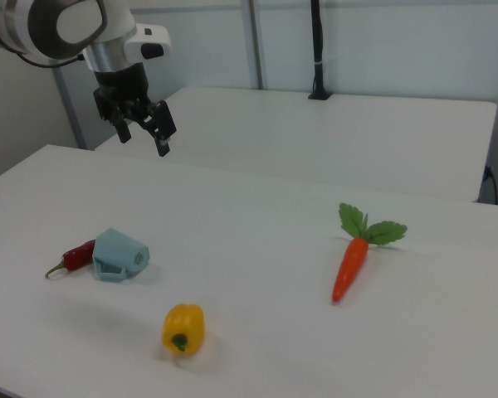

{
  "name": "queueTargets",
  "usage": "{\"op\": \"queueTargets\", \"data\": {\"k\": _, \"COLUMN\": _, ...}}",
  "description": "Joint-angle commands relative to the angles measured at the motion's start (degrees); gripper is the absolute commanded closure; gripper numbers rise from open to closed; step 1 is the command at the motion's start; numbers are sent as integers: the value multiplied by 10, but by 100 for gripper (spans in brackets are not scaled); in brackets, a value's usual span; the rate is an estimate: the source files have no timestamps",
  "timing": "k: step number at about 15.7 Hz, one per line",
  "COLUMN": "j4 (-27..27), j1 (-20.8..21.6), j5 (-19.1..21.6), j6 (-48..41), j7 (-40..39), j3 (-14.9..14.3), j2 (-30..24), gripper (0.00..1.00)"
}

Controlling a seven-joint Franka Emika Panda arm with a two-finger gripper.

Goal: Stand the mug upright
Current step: 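Move the open gripper toward the tipped light-blue mug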

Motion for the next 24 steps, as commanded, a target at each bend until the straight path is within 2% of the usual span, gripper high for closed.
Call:
{"op": "queueTargets", "data": {"k": 1, "j4": -11, "j1": 19, "j5": -5, "j6": 13, "j7": 6, "j3": -9, "j2": -6, "gripper": 0}}
{"op": "queueTargets", "data": {"k": 19, "j4": -10, "j1": 19, "j5": -7, "j6": 8, "j7": 7, "j3": -6, "j2": -6, "gripper": 0}}
{"op": "queueTargets", "data": {"k": 21, "j4": -14, "j1": 20, "j5": -37, "j6": 1, "j7": 12, "j3": 8, "j2": -2, "gripper": 0}}
{"op": "queueTargets", "data": {"k": 24, "j4": -13, "j1": 19, "j5": -82, "j6": -5, "j7": 57, "j3": 49, "j2": 13, "gripper": 0}}
